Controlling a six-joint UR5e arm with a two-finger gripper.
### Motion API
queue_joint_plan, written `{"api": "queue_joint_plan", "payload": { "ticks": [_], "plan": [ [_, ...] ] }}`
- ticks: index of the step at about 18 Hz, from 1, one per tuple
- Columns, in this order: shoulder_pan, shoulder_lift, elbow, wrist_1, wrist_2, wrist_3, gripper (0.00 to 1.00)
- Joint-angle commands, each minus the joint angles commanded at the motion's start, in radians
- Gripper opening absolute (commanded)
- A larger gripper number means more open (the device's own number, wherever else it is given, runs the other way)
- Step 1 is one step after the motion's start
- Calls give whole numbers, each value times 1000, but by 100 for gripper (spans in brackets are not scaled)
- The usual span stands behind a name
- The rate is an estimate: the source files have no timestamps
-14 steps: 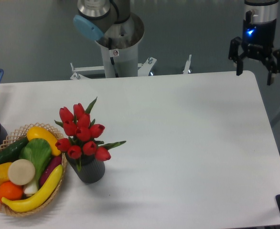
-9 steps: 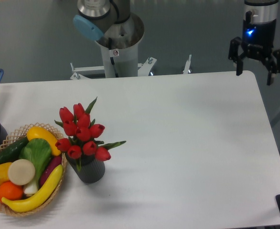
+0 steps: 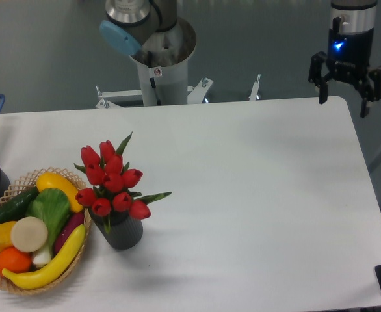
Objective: Pick up the flowers from the vase
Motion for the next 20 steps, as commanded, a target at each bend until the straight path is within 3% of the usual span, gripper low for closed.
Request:
{"api": "queue_joint_plan", "payload": {
  "ticks": [4, 15, 20],
  "plan": [
    [6, -2, 0, 0, -72, -69, 100],
    [-49, -20, -6, -2, -80, -227, 100],
    [-69, -49, -32, 0, -166, -334, 100]
  ]
}}
